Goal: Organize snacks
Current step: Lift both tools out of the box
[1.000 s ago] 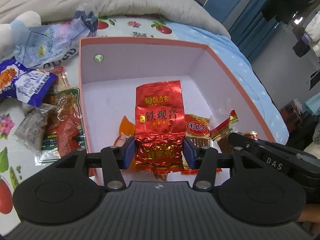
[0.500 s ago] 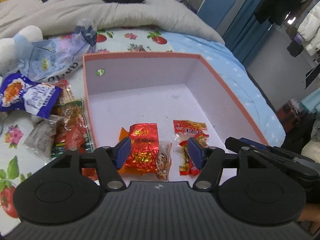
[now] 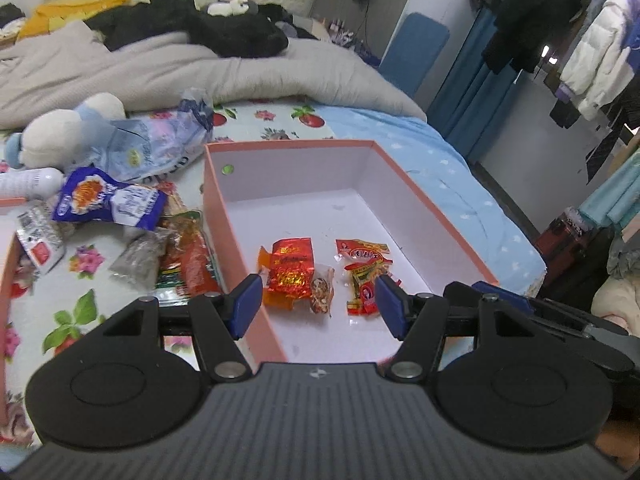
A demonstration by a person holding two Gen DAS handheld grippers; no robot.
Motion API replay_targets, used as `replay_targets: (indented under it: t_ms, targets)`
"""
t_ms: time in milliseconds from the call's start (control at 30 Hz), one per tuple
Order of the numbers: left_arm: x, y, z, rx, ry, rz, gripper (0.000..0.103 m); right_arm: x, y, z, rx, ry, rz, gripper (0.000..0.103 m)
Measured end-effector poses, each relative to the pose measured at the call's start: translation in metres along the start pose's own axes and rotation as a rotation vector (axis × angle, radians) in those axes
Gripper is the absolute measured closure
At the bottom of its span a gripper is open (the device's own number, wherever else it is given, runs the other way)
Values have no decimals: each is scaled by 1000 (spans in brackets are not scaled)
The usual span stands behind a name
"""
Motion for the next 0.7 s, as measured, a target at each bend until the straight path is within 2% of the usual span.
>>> replay_targets:
  t_ms: [267, 533, 700]
  targets:
    - [-53, -3, 28, -4, 48, -31, 35, -34, -19, 20, -4, 22, -30, 68]
    - [-87, -17, 58, -49, 77, -66, 35, -52, -42, 41, -38, 18, -83, 68]
    - [-98, -31, 86, -85, 65, -87, 35, -59, -59, 59, -81, -3, -111, 68]
Point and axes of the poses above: each gripper's, at about its wrist camera, not at the fingertips, and x roughly the way its jaws point, y to its right, z to its underside, the point moved 10 cm from there along x, roughly the way its jaws point, and after that the axes turned 10 degrees about x, right-handed, at the moved point
